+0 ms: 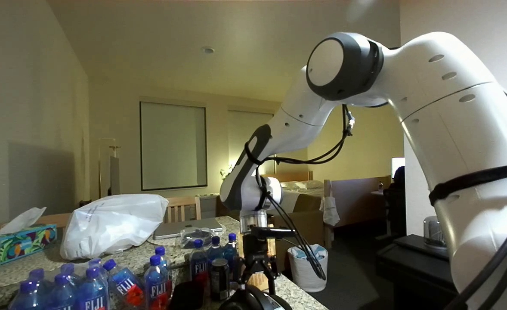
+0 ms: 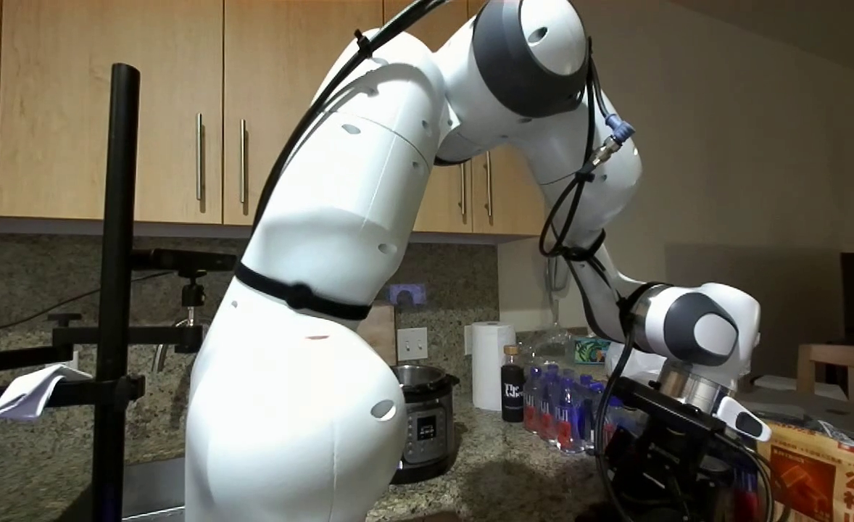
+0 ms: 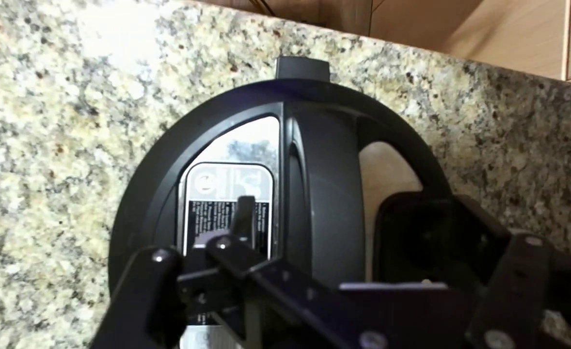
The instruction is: Put the lid on the cooker
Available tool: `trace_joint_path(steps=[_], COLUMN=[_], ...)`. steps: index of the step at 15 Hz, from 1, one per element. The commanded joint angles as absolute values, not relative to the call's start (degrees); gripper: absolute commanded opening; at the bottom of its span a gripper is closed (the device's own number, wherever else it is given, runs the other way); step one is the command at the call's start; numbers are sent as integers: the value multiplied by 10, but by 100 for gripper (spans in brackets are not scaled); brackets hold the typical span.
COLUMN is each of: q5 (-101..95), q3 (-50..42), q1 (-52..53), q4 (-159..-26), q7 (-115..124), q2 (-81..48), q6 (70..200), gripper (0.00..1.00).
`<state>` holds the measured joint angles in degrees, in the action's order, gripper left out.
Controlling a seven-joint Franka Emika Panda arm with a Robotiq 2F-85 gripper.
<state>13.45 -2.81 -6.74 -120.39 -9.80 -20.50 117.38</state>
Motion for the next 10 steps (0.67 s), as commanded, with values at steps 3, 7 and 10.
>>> trace_joint_path(steps=[3,7,10], q5=[212,270,299], q3=[-17,-16,-10], q1=[-110,-142,-159], q4=[-1160,-1147,-1135], q7=[-163,-202,-230], q2=[-236,-258,-276], q6=[1131,1125,1097], gripper=[100,100,100])
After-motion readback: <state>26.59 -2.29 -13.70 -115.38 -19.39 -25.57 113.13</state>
